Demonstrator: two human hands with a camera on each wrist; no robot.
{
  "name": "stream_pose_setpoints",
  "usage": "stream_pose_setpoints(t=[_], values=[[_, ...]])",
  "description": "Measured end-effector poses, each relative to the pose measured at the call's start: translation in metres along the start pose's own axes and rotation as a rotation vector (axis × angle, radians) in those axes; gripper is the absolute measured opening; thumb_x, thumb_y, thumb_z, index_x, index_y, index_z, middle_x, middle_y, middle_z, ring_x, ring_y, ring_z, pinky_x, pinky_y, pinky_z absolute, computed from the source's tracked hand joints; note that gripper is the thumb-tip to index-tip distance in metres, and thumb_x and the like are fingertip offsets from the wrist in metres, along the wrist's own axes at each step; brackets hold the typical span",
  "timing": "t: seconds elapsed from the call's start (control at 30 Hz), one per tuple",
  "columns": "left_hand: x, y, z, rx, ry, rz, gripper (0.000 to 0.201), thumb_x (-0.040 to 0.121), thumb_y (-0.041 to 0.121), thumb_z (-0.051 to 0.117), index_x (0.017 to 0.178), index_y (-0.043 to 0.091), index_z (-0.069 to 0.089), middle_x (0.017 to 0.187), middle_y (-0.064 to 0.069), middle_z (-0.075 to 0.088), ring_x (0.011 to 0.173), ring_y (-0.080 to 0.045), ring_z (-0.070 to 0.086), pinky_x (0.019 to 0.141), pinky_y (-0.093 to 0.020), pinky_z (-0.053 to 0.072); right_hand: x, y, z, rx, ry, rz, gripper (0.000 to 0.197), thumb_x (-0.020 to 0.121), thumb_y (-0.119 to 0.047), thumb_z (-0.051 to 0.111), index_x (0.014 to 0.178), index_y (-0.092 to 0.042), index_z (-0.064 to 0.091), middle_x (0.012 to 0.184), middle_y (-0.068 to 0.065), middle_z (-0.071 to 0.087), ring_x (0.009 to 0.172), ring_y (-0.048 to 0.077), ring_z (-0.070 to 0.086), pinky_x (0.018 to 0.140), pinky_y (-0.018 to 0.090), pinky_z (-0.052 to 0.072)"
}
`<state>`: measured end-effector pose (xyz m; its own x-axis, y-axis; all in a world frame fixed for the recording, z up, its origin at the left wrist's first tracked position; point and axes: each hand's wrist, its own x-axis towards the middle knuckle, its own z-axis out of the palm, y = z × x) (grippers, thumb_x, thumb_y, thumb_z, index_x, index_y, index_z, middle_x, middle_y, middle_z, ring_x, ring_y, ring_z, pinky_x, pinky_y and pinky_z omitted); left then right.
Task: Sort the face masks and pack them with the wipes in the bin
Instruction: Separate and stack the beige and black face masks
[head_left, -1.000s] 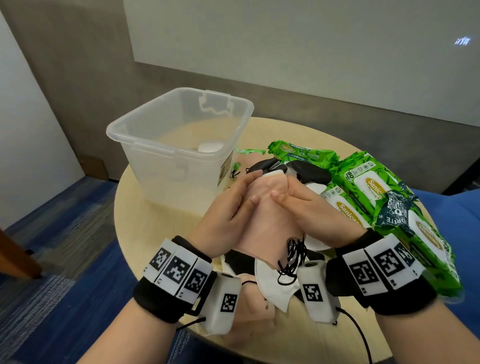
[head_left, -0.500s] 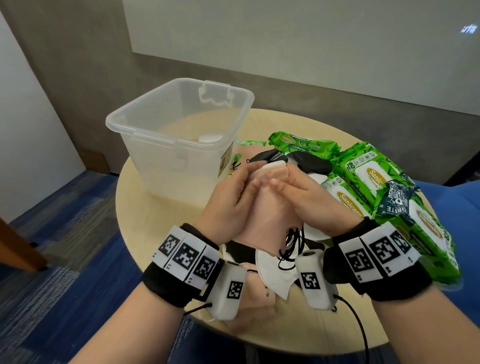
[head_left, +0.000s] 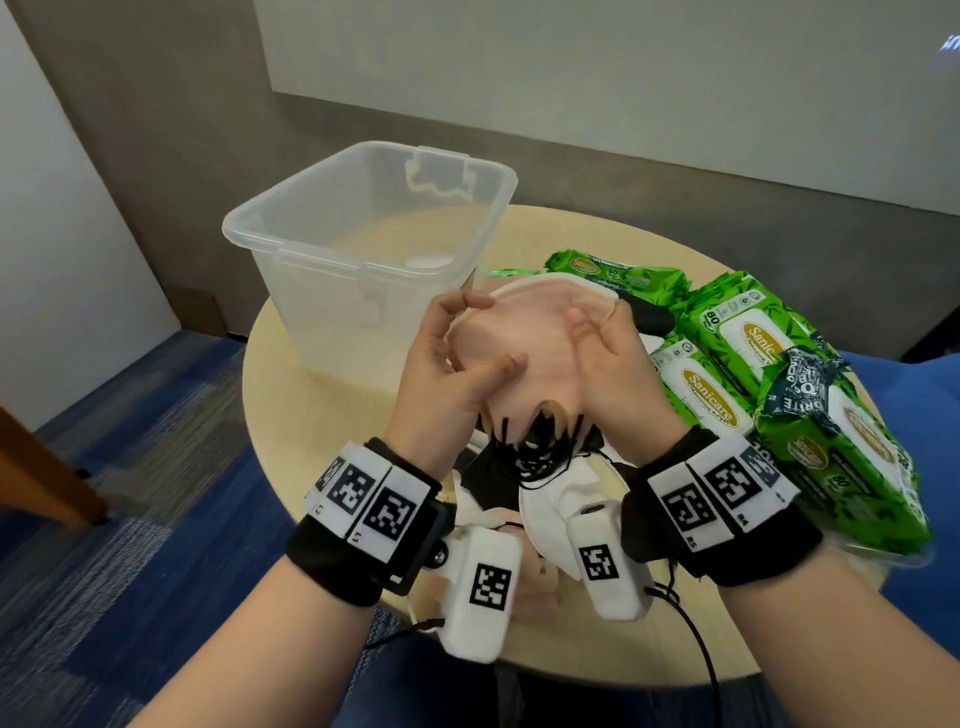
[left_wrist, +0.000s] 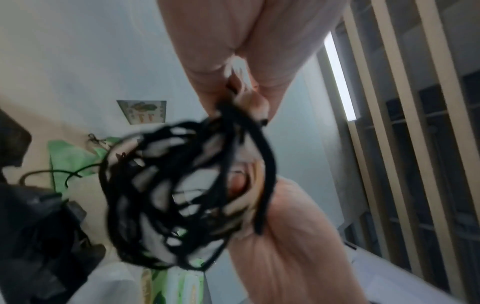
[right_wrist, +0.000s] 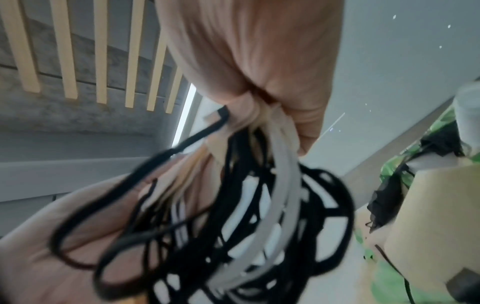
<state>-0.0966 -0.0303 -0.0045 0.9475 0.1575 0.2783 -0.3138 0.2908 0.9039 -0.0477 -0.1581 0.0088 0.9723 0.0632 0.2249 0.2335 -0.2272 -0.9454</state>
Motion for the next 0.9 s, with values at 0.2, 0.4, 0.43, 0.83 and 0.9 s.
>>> stream_pose_setpoints(t=[0.2, 0.4, 0.43, 0.83, 0.9], values=[[0.003, 0.0, -0.01, 0.064, 0.031, -0.111, 0.031, 0.08, -0.009, 0.061, 0.073, 0.02, 0.067, 0.075, 0.005, 0.067, 0.066, -0.006, 0.062, 0.057, -0.018, 0.05, -0.004, 0.008, 0.003, 0.054, -0.042, 0.045, 0.014, 0.099, -0.019, 0.038, 0.11, -0.011, 0.037, 0.108, 0.005, 0.052, 0.097, 0.016, 0.053, 0.084, 0.037, 0.049], [0.009, 0.006, -0.039, 0.186, 0.114, -0.087, 0.027, 0.085, -0.006, 0.057, 0.093, 0.017, 0.069, 0.097, 0.001, 0.066, 0.083, -0.006, 0.061, 0.067, -0.012, 0.048, -0.018, 0.039, -0.009, -0.426, -0.256, -0.032, 0.023, 0.089, -0.015, 0.057, 0.109, -0.018, 0.045, 0.106, 0.004, 0.053, 0.089, 0.019, 0.054, 0.076, 0.027, 0.04], [0.009, 0.007, -0.044, 0.196, 0.122, -0.086, 0.028, 0.085, -0.005, 0.057, 0.095, 0.018, 0.068, 0.098, 0.001, 0.065, 0.082, -0.007, 0.061, 0.066, -0.013, 0.048, -0.026, 0.042, -0.01, -0.496, -0.348, -0.065, 0.024, 0.086, -0.017, 0.062, 0.107, -0.017, 0.05, 0.104, 0.002, 0.055, 0.085, 0.015, 0.053, 0.074, 0.024, 0.04], [0.008, 0.0, -0.052, 0.222, 0.123, -0.101, 0.031, 0.087, -0.005, 0.054, 0.089, 0.022, 0.069, 0.097, 0.006, 0.066, 0.082, -0.004, 0.061, 0.063, -0.011, 0.047, -0.078, 0.057, 0.025, -1.217, -1.096, -0.385, 0.087, 0.067, -0.043, 0.075, 0.137, -0.03, 0.026, 0.122, 0.01, 0.038, 0.104, 0.025, 0.038, 0.08, 0.032, 0.033], [0.008, -0.001, -0.052, 0.231, 0.12, -0.099, 0.031, 0.087, -0.006, 0.054, 0.09, 0.021, 0.069, 0.094, 0.007, 0.066, 0.078, -0.001, 0.062, 0.064, -0.011, 0.047, -0.078, 0.054, 0.029, -1.226, -1.096, -0.416, 0.074, 0.072, -0.039, 0.07, 0.135, -0.03, 0.033, 0.12, 0.013, 0.039, 0.104, 0.027, 0.039, 0.078, 0.033, 0.033]])
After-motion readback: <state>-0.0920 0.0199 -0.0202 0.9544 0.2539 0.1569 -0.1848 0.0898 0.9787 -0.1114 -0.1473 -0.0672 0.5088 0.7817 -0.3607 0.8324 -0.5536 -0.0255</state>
